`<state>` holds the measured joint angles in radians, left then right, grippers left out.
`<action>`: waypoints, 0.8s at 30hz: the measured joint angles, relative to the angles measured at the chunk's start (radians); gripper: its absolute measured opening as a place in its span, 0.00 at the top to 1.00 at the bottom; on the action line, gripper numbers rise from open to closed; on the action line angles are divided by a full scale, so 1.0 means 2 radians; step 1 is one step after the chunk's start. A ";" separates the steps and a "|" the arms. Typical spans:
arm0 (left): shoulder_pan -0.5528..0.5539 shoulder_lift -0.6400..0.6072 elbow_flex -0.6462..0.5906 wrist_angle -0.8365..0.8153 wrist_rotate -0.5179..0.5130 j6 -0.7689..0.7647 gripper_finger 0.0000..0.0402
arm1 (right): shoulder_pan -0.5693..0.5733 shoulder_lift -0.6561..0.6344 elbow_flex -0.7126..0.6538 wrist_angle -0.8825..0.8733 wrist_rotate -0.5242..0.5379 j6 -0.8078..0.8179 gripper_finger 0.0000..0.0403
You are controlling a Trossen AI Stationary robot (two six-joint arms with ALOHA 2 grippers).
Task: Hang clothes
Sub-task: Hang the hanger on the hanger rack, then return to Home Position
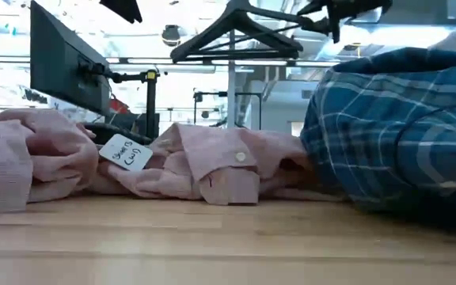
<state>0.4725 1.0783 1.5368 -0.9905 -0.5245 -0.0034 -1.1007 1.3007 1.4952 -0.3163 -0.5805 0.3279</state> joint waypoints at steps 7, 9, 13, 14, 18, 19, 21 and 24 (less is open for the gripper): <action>0.000 -0.030 0.000 0.002 0.111 0.002 0.62 | 0.021 -0.081 0.000 -0.187 0.000 -0.072 0.35; 0.000 -0.034 0.000 0.003 0.165 0.004 0.62 | 0.039 -0.105 0.000 -0.231 0.002 -0.083 0.35; -0.001 -0.032 -0.002 0.013 0.259 0.003 0.62 | 0.104 -0.152 -0.019 -0.246 0.003 -0.073 0.36; -0.002 -0.031 -0.002 0.018 0.276 0.002 0.62 | 0.126 -0.163 -0.033 -0.235 0.004 -0.059 0.37; -0.018 -0.020 -0.002 0.037 0.294 -0.005 0.62 | 0.234 -0.197 -0.107 -0.161 0.068 -0.002 0.52; -0.022 -0.017 -0.002 0.037 0.294 -0.006 0.62 | 0.266 -0.204 -0.132 -0.140 0.095 0.007 0.59; -0.032 -0.013 -0.002 0.042 0.295 -0.010 0.62 | 0.326 -0.214 -0.186 -0.083 0.150 0.019 0.76; -0.043 -0.012 -0.002 0.044 0.296 -0.013 0.62 | 0.395 -0.224 -0.261 -0.027 0.209 0.029 0.96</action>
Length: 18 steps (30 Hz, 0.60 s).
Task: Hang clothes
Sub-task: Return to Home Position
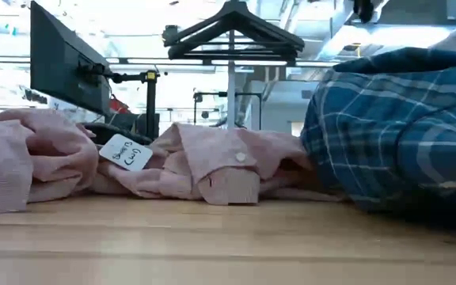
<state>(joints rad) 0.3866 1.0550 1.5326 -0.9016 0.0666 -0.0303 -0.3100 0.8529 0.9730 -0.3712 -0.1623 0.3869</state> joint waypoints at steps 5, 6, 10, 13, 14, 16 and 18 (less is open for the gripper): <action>-0.009 0.000 0.000 0.001 -0.004 -0.019 0.62 | 0.058 -0.041 -0.068 0.023 0.047 0.012 0.93; -0.010 0.000 0.000 0.001 -0.006 -0.021 0.62 | 0.062 -0.055 -0.076 0.024 0.048 0.012 0.93; -0.010 -0.001 0.000 0.001 -0.011 -0.022 0.62 | 0.070 -0.133 -0.119 0.040 0.049 0.013 0.93; -0.010 0.002 0.000 0.001 -0.014 -0.033 0.62 | 0.070 -0.225 -0.163 0.045 0.064 0.033 0.95; -0.010 0.004 0.000 0.001 -0.014 -0.042 0.62 | 0.069 -0.255 -0.179 0.044 0.072 0.042 0.95; -0.010 0.006 0.000 0.000 -0.014 -0.064 0.62 | 0.069 -0.309 -0.205 0.046 0.079 0.073 0.96; -0.010 0.006 0.000 -0.001 -0.014 -0.084 0.62 | 0.069 -0.347 -0.231 0.040 0.080 0.084 0.96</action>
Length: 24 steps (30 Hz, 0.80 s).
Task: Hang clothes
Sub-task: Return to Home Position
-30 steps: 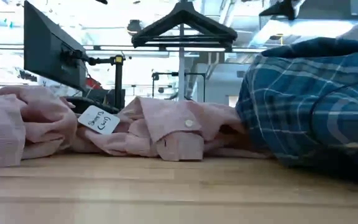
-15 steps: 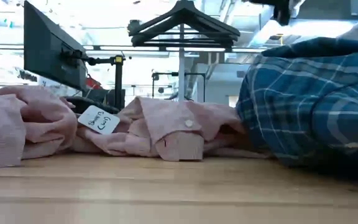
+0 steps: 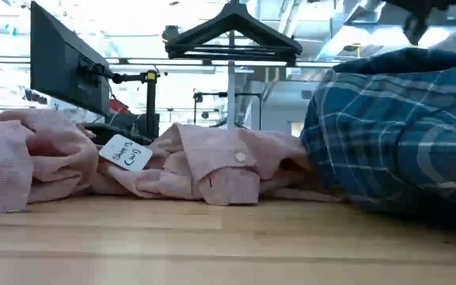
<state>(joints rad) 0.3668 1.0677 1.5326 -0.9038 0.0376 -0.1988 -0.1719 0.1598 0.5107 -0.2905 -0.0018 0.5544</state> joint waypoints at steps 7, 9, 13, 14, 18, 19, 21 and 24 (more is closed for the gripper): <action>-0.001 0.016 0.001 -0.001 0.000 -0.048 0.62 | 0.003 -0.049 -0.088 0.046 -0.009 0.003 0.96; -0.006 0.021 0.001 -0.003 0.000 -0.034 0.62 | 0.009 -0.055 -0.116 0.089 -0.013 -0.031 0.96; -0.019 0.033 0.001 -0.004 0.012 -0.016 0.62 | 0.016 -0.061 -0.176 0.151 -0.013 -0.060 0.96; -0.023 0.035 0.001 -0.005 0.022 -0.008 0.62 | 0.017 -0.064 -0.187 0.159 -0.013 -0.067 0.96; -0.039 0.036 0.001 -0.016 0.044 0.009 0.62 | 0.017 -0.079 -0.224 0.168 -0.013 -0.084 0.96; -0.041 0.036 0.001 -0.014 0.045 0.004 0.62 | 0.017 -0.080 -0.233 0.170 -0.013 -0.084 0.96; -0.046 0.035 0.001 -0.012 0.045 -0.002 0.62 | 0.019 -0.080 -0.251 0.180 -0.013 -0.083 0.96; -0.054 0.029 0.001 -0.013 0.044 -0.006 0.62 | 0.025 -0.080 -0.251 0.162 -0.013 -0.095 0.96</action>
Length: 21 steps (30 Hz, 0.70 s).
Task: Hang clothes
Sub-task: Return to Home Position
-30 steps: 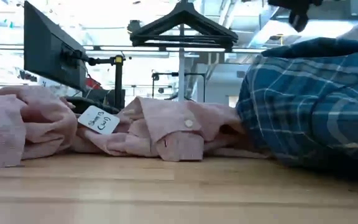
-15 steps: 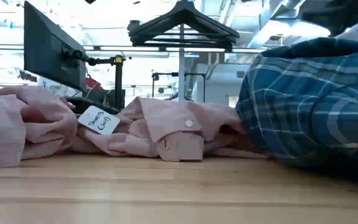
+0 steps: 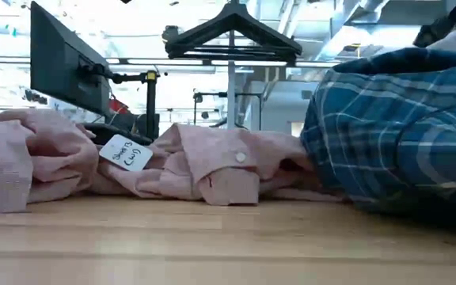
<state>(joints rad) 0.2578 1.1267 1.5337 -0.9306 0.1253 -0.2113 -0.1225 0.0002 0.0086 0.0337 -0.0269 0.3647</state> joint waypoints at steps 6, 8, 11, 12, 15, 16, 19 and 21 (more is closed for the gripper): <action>-0.018 -0.009 -0.016 0.017 -0.016 -0.001 0.62 | 0.000 0.000 0.000 -0.008 0.003 -0.013 0.96; -0.026 -0.017 -0.041 0.041 -0.028 0.001 0.62 | 0.004 0.007 0.000 -0.008 0.003 -0.011 0.96; -0.040 -0.035 -0.095 0.076 -0.050 0.012 0.62 | 0.006 0.013 0.000 -0.009 0.003 -0.012 0.96; -0.044 -0.041 -0.118 0.095 -0.054 0.014 0.62 | 0.006 0.013 0.000 -0.009 0.003 -0.012 0.96; -0.050 -0.070 -0.206 0.171 -0.056 0.016 0.62 | 0.006 0.014 0.000 -0.009 0.002 -0.012 0.96; -0.052 -0.085 -0.241 0.204 -0.057 0.014 0.62 | 0.006 0.014 0.000 -0.009 0.002 -0.012 0.96; -0.054 -0.130 -0.344 0.299 -0.058 0.001 0.62 | 0.006 0.014 -0.001 -0.008 0.002 -0.012 0.96; -0.054 -0.161 -0.409 0.345 -0.058 -0.009 0.62 | 0.006 0.014 -0.001 -0.008 0.002 -0.013 0.96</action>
<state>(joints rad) 0.1505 0.8046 0.7157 -0.2416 0.0097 -0.2283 -0.1108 0.0277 0.0074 0.0170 -0.0238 0.3393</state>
